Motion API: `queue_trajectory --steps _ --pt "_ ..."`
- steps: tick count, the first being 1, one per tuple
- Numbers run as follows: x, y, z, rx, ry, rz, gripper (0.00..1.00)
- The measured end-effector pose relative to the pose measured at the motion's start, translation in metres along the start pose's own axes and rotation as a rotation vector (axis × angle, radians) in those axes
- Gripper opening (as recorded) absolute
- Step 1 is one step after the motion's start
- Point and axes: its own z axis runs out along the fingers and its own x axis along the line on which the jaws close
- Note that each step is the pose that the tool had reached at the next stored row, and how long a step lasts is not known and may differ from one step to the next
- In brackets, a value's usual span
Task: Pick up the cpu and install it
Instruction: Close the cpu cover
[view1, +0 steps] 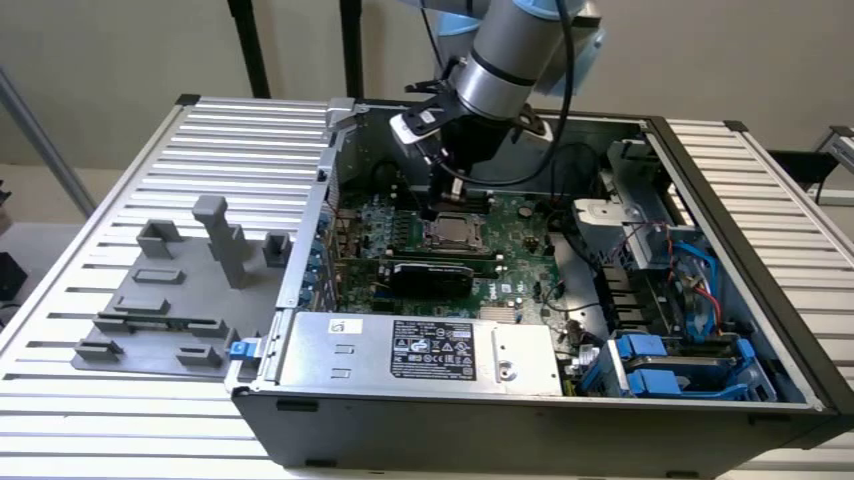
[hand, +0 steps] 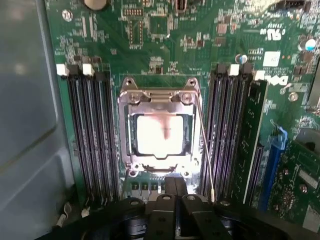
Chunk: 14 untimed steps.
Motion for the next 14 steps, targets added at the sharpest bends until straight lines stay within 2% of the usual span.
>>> queue_trajectory --steps 4,9,12,14 --pt "0.000 -0.0151 0.0052 0.0071 0.0000 0.000 0.11" --pt "-0.001 -0.0292 0.0079 0.0074 0.0048 -0.001 0.11" --pt "-0.002 -0.0339 0.0088 0.0074 0.0079 -0.002 0.11" --pt "-0.002 -0.0364 0.0068 0.0074 0.0133 -0.003 0.11"
